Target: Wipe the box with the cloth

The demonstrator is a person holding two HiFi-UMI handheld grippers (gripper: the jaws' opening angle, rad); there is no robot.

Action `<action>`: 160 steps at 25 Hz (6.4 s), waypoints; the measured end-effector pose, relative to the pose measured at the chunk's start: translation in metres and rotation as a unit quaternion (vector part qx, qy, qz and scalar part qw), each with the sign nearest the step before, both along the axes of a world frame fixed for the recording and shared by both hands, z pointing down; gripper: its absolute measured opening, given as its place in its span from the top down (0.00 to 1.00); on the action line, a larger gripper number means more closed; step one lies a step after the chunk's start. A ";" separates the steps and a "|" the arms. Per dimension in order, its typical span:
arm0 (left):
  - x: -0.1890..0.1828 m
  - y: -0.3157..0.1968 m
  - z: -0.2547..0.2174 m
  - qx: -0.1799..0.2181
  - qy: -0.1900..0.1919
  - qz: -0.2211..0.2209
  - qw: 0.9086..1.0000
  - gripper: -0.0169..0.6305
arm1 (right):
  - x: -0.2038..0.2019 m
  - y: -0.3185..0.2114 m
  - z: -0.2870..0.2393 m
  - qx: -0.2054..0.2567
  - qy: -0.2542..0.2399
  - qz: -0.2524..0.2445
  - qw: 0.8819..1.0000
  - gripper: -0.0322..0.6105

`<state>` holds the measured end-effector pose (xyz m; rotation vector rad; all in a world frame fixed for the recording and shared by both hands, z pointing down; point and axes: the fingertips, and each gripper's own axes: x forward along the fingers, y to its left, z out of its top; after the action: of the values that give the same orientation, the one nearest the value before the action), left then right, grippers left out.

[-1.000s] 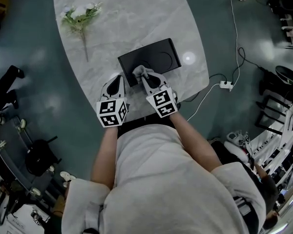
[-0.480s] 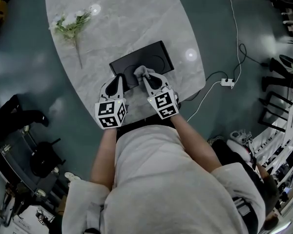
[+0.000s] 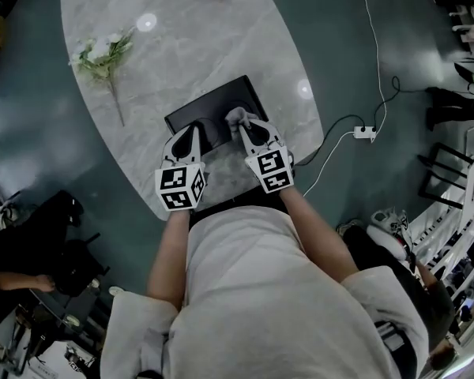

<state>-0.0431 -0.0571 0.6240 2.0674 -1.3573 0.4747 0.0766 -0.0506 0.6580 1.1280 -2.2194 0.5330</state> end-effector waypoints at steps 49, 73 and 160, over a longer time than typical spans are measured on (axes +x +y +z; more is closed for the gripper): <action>-0.150 0.075 -0.009 -0.006 -0.010 -0.214 0.977 0.94 | -0.165 0.028 -0.003 -0.078 0.014 -0.194 0.978 0.88; -0.100 0.051 -0.005 -0.011 -0.006 -0.138 0.990 0.94 | -0.124 0.013 0.009 -0.076 0.071 -0.164 0.981 0.88; -0.129 0.050 0.013 -0.042 0.014 -0.174 0.984 0.94 | -0.163 -0.018 0.005 -0.068 0.109 -0.230 0.965 0.88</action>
<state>-0.1724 -0.0073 0.6369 1.7152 -1.6103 0.3417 -0.0864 -0.0690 0.6631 0.5403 -2.1177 0.3362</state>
